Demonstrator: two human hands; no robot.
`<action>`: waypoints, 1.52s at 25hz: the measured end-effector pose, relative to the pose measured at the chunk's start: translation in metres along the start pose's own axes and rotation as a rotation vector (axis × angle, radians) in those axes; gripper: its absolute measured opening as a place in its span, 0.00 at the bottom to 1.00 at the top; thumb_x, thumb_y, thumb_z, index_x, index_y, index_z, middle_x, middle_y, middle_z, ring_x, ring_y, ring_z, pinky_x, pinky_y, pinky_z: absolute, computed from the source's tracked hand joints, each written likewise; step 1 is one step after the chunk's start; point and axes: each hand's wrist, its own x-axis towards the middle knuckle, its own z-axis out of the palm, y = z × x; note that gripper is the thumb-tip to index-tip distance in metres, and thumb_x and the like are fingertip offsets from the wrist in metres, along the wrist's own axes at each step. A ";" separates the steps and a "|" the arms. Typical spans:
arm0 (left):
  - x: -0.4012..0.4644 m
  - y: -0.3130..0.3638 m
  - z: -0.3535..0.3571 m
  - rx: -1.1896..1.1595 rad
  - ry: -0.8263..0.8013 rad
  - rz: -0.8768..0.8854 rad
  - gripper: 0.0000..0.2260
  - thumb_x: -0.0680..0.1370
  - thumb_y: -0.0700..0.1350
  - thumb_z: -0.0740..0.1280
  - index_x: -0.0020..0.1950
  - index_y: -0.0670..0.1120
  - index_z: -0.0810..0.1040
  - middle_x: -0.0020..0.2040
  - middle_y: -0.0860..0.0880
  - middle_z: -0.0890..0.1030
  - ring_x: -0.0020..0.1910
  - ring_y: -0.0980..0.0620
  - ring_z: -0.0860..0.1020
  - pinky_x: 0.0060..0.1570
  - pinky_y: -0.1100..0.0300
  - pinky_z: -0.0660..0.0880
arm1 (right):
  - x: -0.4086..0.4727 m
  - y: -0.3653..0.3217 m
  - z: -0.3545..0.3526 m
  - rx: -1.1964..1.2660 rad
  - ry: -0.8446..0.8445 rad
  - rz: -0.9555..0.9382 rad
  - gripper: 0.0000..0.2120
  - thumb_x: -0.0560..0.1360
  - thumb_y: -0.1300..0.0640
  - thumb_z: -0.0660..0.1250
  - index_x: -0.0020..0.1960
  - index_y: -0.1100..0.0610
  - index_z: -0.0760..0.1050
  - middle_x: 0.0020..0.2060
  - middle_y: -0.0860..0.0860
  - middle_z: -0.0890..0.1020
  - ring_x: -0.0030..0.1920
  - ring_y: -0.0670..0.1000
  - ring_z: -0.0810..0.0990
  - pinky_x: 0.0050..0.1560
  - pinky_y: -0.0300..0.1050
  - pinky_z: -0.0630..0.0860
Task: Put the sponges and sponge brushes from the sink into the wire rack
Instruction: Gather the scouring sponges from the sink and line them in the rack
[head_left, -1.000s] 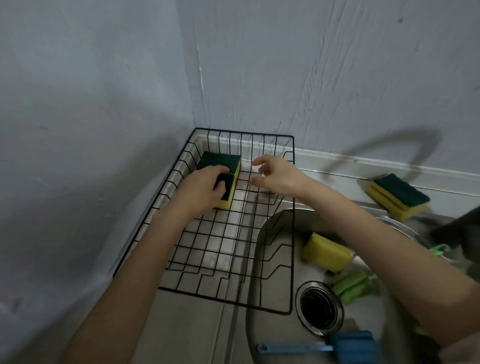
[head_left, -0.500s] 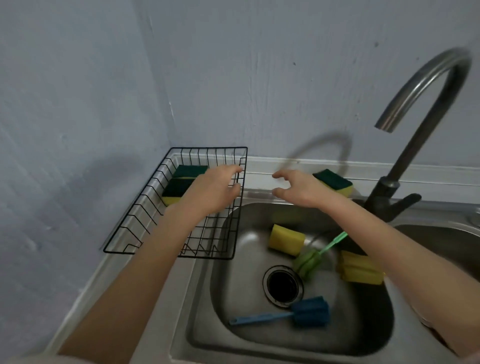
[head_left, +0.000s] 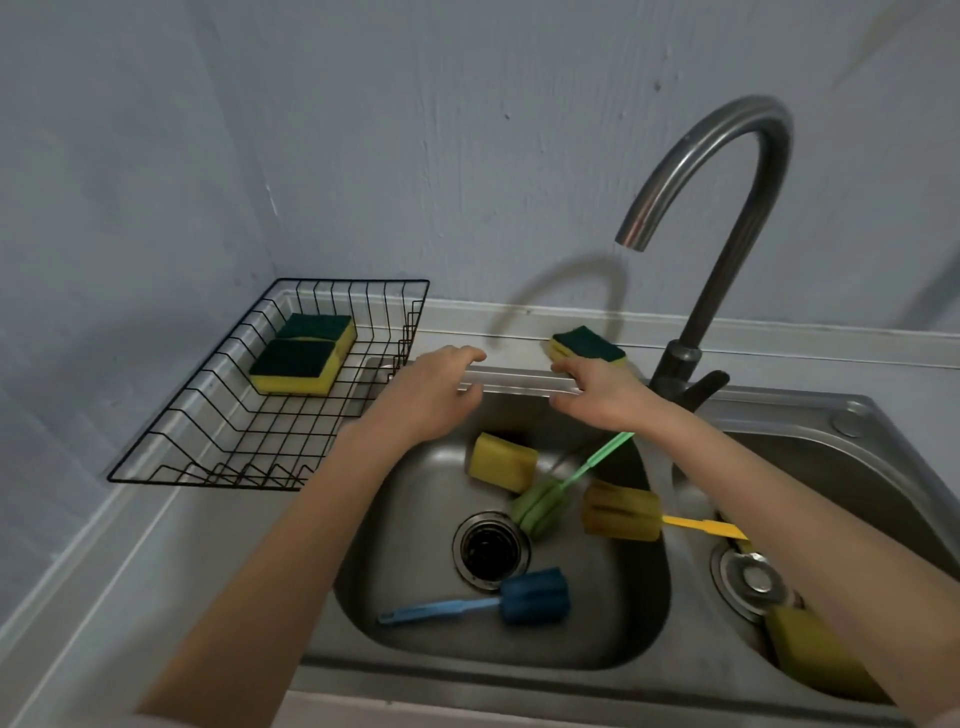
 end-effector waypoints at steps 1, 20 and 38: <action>0.003 0.002 0.004 -0.009 -0.010 -0.001 0.19 0.78 0.43 0.58 0.68 0.44 0.64 0.68 0.43 0.70 0.66 0.45 0.69 0.65 0.50 0.67 | 0.002 0.006 -0.001 -0.007 0.003 0.002 0.24 0.77 0.54 0.60 0.72 0.56 0.62 0.70 0.57 0.69 0.68 0.57 0.68 0.64 0.44 0.66; 0.106 -0.044 0.158 0.008 -0.344 -0.179 0.22 0.76 0.42 0.59 0.69 0.42 0.61 0.73 0.43 0.63 0.70 0.41 0.63 0.67 0.46 0.65 | 0.135 0.099 0.029 0.052 0.099 0.223 0.35 0.73 0.52 0.65 0.74 0.56 0.53 0.74 0.62 0.50 0.73 0.65 0.50 0.73 0.60 0.53; 0.100 -0.061 0.209 0.212 -0.296 -0.279 0.20 0.73 0.46 0.64 0.64 0.44 0.66 0.63 0.41 0.68 0.63 0.42 0.65 0.59 0.50 0.64 | 0.138 0.108 0.049 0.089 0.174 0.146 0.33 0.73 0.54 0.65 0.73 0.57 0.55 0.71 0.61 0.57 0.69 0.63 0.58 0.69 0.56 0.62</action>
